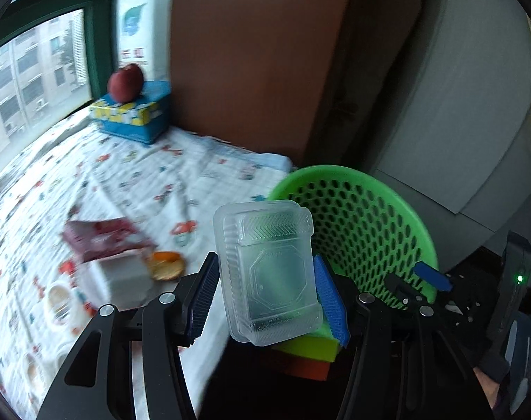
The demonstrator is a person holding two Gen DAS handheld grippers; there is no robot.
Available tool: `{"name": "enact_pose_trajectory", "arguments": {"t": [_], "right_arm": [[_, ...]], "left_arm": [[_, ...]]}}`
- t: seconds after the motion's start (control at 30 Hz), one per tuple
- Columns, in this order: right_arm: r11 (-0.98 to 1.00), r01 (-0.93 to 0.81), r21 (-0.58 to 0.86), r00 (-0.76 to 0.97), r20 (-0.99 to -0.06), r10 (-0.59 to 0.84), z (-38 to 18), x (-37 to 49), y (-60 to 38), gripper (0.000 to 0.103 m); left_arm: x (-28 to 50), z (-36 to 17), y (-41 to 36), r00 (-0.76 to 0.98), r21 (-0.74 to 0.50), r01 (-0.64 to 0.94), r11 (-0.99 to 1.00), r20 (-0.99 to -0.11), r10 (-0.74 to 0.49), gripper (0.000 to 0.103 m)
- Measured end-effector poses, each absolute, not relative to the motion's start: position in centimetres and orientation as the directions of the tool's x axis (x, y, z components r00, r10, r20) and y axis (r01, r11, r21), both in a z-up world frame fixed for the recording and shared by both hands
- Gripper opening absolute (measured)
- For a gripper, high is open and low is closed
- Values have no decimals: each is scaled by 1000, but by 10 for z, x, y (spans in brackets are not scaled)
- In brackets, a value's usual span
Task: Collect trash
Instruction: 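Carry the clear plastic box over the green basket and release it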
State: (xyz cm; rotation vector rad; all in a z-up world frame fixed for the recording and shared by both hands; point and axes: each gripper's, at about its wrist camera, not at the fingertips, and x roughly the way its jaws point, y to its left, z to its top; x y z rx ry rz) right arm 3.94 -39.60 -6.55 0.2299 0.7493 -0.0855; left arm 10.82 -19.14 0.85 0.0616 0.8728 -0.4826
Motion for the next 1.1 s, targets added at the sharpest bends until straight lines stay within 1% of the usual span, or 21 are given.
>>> {"name": "enact_pose_trajectory", "arguments": {"t": [0.1, 0.2, 0.53, 0.6, 0.67, 0.83, 0.93, 1.1], "right_arm": [[969, 169, 179, 733, -681, -2, -64, 33, -403, 68], [968, 181, 174, 737, -675, -16, -64, 24, -409, 71], [958, 212, 193, 741, -671, -28, -67, 6, -422, 72], [958, 212, 195, 740, -672, -27, -68, 6, -421, 72], [958, 212, 194, 739, -673, -28, -68, 4, -421, 72], [959, 204, 196, 739, -674, -19, -68, 2, -416, 72], [965, 183, 189, 742, -670, -10, -65, 1, -407, 72], [975, 137, 176, 749, -663, 15, -60, 2, -386, 75]], "left_arm": [[112, 1, -209, 520, -143, 452, 881, -760, -390, 54], [116, -8, -224, 491, -155, 464, 872, -775, -399, 54], [119, -28, -262, 428, -174, 508, 844, -799, -422, 54], [120, -31, -265, 419, -180, 510, 841, -802, -426, 56], [120, -33, -268, 418, -184, 508, 842, -802, -427, 67], [117, -32, -262, 418, -202, 498, 843, -796, -438, 67], [115, -26, -245, 429, -220, 469, 855, -790, -439, 67], [109, -14, -207, 490, -192, 422, 886, -774, -401, 67]]}}
